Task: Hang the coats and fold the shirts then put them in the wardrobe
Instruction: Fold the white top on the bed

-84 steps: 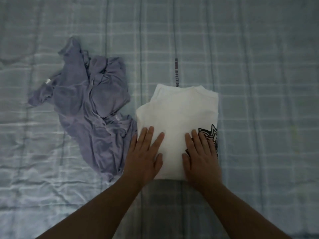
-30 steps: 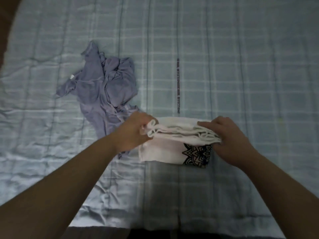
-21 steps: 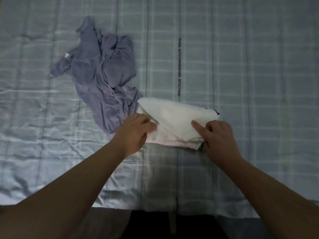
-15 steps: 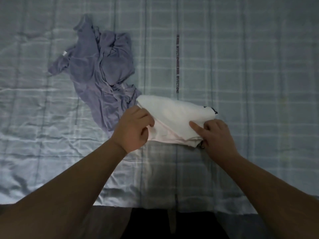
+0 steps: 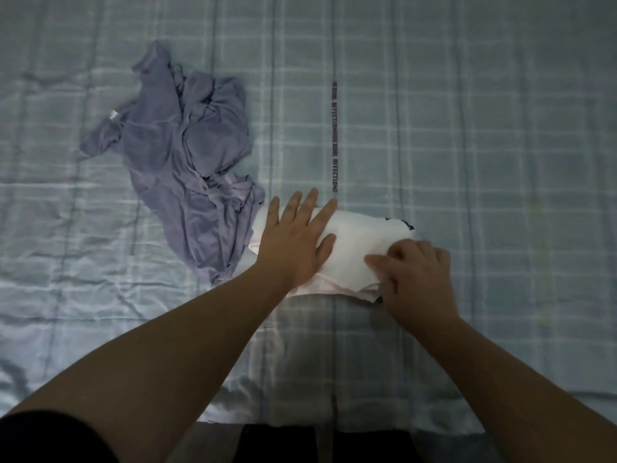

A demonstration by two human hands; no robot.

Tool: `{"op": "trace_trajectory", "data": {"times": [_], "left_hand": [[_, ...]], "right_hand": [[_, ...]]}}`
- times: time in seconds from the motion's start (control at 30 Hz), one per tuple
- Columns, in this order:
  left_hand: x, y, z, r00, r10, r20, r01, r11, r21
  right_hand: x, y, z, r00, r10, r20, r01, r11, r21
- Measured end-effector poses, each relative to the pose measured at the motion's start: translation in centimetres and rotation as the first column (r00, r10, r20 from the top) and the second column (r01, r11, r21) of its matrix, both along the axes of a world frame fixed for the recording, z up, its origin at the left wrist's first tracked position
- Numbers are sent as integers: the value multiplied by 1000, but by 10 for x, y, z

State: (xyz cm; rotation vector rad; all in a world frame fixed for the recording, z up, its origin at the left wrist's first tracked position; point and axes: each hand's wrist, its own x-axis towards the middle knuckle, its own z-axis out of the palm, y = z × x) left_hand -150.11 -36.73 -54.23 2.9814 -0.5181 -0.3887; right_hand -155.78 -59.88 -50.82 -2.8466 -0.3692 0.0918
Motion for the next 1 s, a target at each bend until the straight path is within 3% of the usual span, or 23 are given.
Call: {"op": "trace_trajectory", "data": {"times": [0.1,0.27,0.33,0.57,0.7,0.77,0.83,0.9,0.93,1.0], "left_hand": [[-2,-1,-1,1000,18,8,-18,1000,-12],[0,7,-6,999,40,10,-40,998,-50],[-2,13,-10,997,76,14,-75,994,-76],[4,17,-23,993,116,16,-112,984,-142],[-1,20,-20,977,211,26,-203,963,-176],[-13,25,-18,894,448,-28,-441,865,-240],[-29,30,-10,762,628,-160,-636,676,-372],[-44,30,1,672,682,-289,-727,535,-430],[-47,30,7,624,694,-358,-771,473,-428],[-48,31,9,474,707,-525,-875,311,-371]], "right_hand": [[24,26,14,996,-45,75,36,992,121],[38,40,-17,996,-41,-80,28,987,-156],[31,28,-34,996,-47,-80,32,982,-184],[30,30,-57,993,-108,-45,103,988,-113],[31,23,-54,991,-122,-58,125,990,64],[26,19,-50,949,-285,-135,310,923,227],[17,17,-44,794,-488,-364,603,710,363],[8,19,-37,635,-543,-549,771,479,419],[5,21,-31,596,-532,-601,802,422,422],[5,22,-23,538,-515,-667,839,403,365]]}}
